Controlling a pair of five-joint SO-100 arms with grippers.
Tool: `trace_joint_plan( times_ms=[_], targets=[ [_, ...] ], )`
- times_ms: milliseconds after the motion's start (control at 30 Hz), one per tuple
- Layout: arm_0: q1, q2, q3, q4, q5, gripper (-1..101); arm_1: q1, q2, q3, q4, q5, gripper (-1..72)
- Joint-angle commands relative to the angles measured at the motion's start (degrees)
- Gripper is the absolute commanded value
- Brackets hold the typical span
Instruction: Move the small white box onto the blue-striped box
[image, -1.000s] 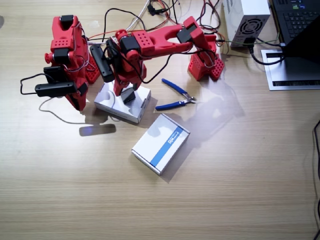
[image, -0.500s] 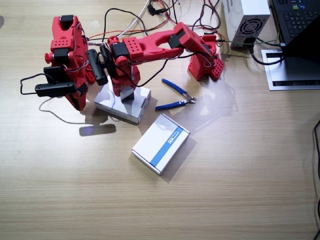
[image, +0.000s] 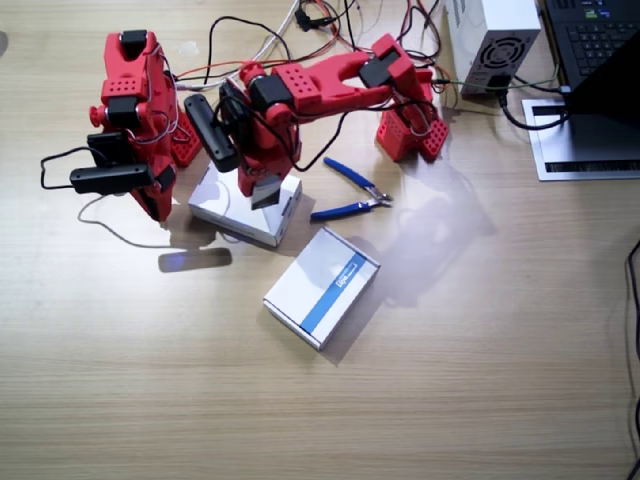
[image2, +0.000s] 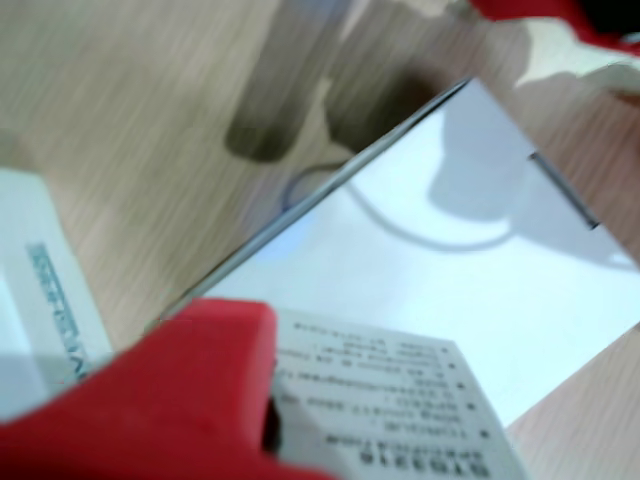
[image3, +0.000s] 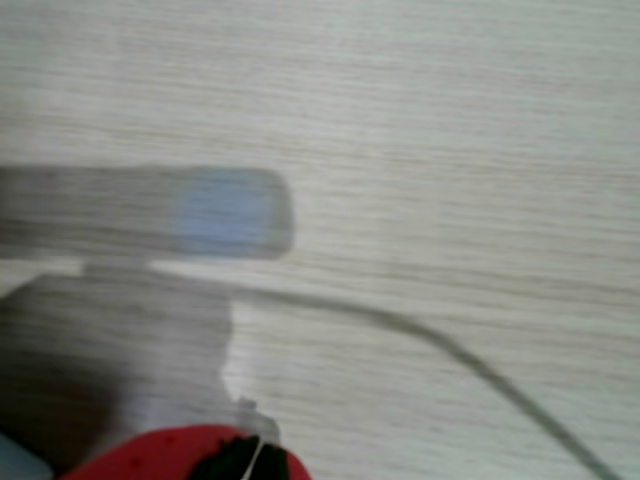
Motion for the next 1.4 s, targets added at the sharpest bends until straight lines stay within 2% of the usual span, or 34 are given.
trace_joint_plan(
  times_ms=[0, 333, 467, 633, 800, 1033, 1067, 1133, 1167, 1267, 1367],
  targets=[
    [-6.6, 5.8, 1.6, 1.6, 3.5, 18, 0.7, 1.6, -0.8, 1.0, -0.1, 0.5],
    [-27.2, -6.9, -8.8, 1.6, 13.2, 18, 0.7, 1.6, -0.8, 1.0, -0.1, 0.5],
    [-30.8, -14.1, -14.1, 1.6, 14.7, 21, 0.7, 1.6, -0.8, 1.0, -0.1, 0.5],
    [-30.8, -16.6, -15.4, 1.6, 14.1, 30, 0.7, 1.6, -0.8, 1.0, -0.1, 0.5],
    [-31.6, -6.4, -6.8, 1.6, 13.7, 37, 0.7, 1.6, -0.8, 1.0, -0.1, 0.5],
    [-34.1, 18.0, 5.7, 1.6, 17.1, 38, 0.7, 1.6, -0.8, 1.0, -0.1, 0.5],
    [-34.4, 21.7, 7.7, 1.5, 18.2, 34, 0.7, 1.6, -0.8, 1.0, -0.1, 0.5],
    [-35.5, 31.2, 15.6, 0.6, 21.6, 17, 0.7, 1.6, -0.8, 1.0, -0.1, 0.5],
    [-36.7, 37.3, 22.7, -1.7, 23.0, 12, 0.7, 1.6, -0.8, 1.0, -0.1, 0.5],
    [-40.4, 57.3, 50.5, -13.4, 27.9, 4, 0.7, 1.6, -0.8, 1.0, -0.1, 0.5],
    [-41.9, 66.4, 71.4, -22.5, 29.4, 0, 0.7, 1.6, -0.8, 1.0, -0.1, 0.5]
  ],
)
